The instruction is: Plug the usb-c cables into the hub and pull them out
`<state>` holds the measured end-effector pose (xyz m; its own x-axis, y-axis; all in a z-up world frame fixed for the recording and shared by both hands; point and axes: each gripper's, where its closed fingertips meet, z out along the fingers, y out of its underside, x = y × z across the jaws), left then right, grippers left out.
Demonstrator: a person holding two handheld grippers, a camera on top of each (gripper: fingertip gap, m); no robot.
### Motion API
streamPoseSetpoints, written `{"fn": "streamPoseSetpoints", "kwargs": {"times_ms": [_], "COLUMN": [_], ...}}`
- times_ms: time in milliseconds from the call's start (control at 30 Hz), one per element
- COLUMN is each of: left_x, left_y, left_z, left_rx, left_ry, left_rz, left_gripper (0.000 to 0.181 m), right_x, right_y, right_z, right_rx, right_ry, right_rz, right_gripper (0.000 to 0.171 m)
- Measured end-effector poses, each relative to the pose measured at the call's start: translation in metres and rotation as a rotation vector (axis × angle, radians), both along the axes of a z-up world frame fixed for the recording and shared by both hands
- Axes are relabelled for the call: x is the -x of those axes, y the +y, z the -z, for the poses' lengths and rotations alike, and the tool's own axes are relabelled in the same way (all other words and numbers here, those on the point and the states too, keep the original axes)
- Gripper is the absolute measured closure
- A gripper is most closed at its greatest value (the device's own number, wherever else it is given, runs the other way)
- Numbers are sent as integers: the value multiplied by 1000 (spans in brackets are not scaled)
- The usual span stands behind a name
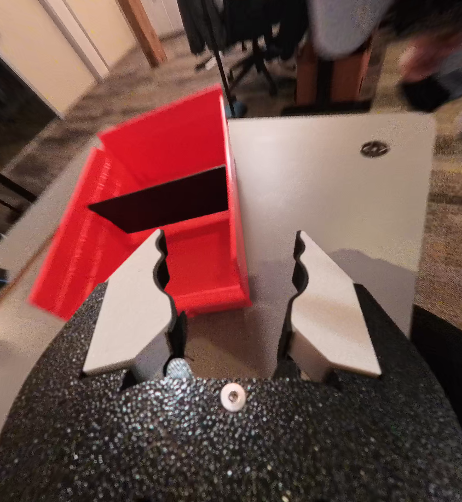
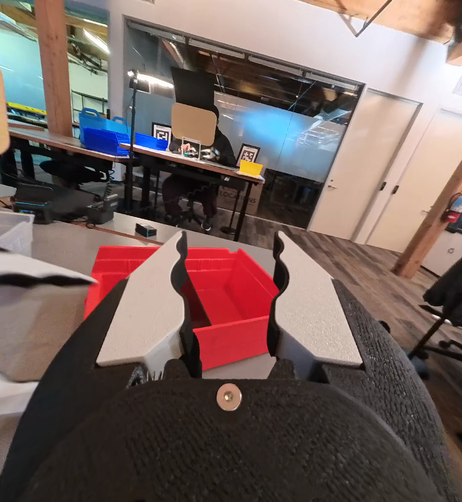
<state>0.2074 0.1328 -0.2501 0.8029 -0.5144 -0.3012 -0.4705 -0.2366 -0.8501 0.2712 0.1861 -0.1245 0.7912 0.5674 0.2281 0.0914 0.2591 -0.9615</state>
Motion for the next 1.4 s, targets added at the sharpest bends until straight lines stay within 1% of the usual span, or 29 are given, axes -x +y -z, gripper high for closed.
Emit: {"fn": "streamPoseSetpoints", "kwargs": {"times_ms": [67, 100, 167, 200, 267, 333, 400, 467, 500, 567, 633, 667, 700, 733, 800, 833, 867, 900, 967, 1033, 1100, 1133, 1167, 1200, 1267, 1333, 1400], "left_x": [26, 47, 100, 123, 161, 207, 252, 283, 293, 305, 309, 306, 303, 305, 315, 322, 331, 341, 361, 381, 398, 406, 412, 416, 431, 442, 449], "left_y": [-36, -52, -80, -94, -120, -147, -173, -190, -195, -198, -196, -193, -190, -188, -189, -190, -192, -195, -203, -210, -215, -217, -219, -220, -224, -230, -239], "left_z": [-33, -47, -67, -68, -62, -57, -50, -28, -15, 7, 25, 30, 33, 34, 36, 35, 33, 32, 33, 38, 47, 51, 55, 58, 60, 59, 59], "left_rx": [-131, -196, -291, -279, -225, -202, -185, -104, -54, 4, 52, 71, 81, 86, 95, 83, 65, 54, 57, 76, 112, 131, 146, 159, 154, 146, 146], "left_ry": [14, 32, 58, 50, 32, 56, 63, -11, -64, -157, -210, -239, -259, -240, -164, -126, -86, -46, 5, 3, -26, -39, -52, -74, -95, -147, -167], "left_rz": [-30, -81, -224, -274, -343, -449, -562, -630, -651, -667, -659, -638, -624, -632, -666, -689, -719, -752, -796, -841, -865, -880, -883, -877, -917, -929, -928], "left_gripper": [86, 83, 79, 76, 71, 67, 58, 50, 46, 45, 47, 44, 47, 46, 53, 61, 71, 80, 97, 106, 123, 128, 140, 157, 168, 176, 177], "right_x": [6, 9, 13, 16, 31, 47, 55, 58, 58, 56, 66, 73, 77, 79, 75, 73, 70, 66, 52, 29, 6, -3, -10, -17, -25, -27, -27], "right_y": [1, 2, 6, 6, -2, -9, -10, -12, -12, -11, -9, -7, -3, 1, 8, 9, 9, 8, 5, 4, 5, 6, 7, 9, 13, 15, 15], "right_z": [5, 9, 13, 11, 9, 16, 31, 52, 62, 81, 105, 118, 132, 144, 161, 166, 169, 170, 171, 170, 168, 168, 167, 168, 168, 169, 169], "right_rx": [22, 43, 70, 64, 36, 34, 67, 141, 176, 224, 303, 346, 380, 404, 442, 468, 494, 513, 528, 524, 520, 520, 524, 535, 536, 532, 516], "right_ry": [-30, -48, -49, -30, -13, -44, -96, -86, -68, -47, -44, -67, -107, -147, -191, -186, -162, -144, -148, -166, -163, -157, -152, -146, -163, -200, -263], "right_rz": [13, 18, 68, 93, 90, 105, 156, 202, 227, 290, 290, 289, 302, 324, 369, 367, 356, 348, 345, 372, 400, 397, 384, 375, 333, 278, 228], "right_gripper": [102, 94, 70, 63, 53, 45, 36, 33, 32, 38, 40, 40, 40, 40, 45, 46, 50, 59, 95, 126, 139, 151, 163, 166, 167, 167, 166]}}
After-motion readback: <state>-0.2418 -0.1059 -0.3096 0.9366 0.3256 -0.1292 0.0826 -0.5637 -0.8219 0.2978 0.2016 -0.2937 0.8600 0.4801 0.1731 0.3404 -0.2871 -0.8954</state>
